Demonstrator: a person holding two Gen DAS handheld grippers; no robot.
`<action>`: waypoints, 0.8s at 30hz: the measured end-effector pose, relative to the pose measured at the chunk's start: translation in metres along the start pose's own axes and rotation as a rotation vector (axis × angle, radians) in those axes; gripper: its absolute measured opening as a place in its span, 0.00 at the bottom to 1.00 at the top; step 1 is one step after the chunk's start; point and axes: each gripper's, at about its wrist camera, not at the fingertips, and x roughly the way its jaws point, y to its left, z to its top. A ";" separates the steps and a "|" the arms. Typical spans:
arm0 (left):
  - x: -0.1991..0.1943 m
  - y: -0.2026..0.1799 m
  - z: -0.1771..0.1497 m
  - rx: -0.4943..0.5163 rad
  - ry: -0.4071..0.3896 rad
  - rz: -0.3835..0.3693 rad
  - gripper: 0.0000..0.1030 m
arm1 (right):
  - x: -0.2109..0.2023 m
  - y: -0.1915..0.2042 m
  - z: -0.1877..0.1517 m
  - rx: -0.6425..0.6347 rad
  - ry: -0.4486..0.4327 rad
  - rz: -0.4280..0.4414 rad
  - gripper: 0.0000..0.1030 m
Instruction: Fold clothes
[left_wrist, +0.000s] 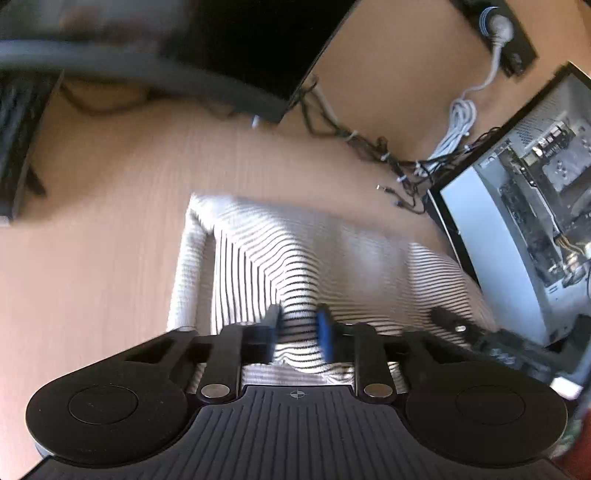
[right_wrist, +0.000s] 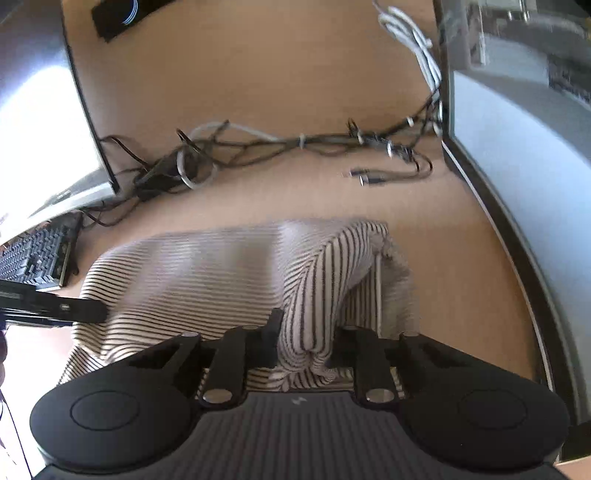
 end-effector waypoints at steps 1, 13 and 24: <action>-0.007 -0.004 0.001 0.023 -0.021 0.005 0.19 | -0.012 0.003 0.004 -0.002 -0.024 0.017 0.16; -0.035 0.013 -0.071 0.062 0.075 0.084 0.19 | -0.049 -0.002 -0.063 0.049 0.084 0.004 0.21; -0.037 0.018 -0.056 -0.014 0.015 -0.043 0.69 | -0.066 -0.010 -0.063 0.115 0.038 0.007 0.54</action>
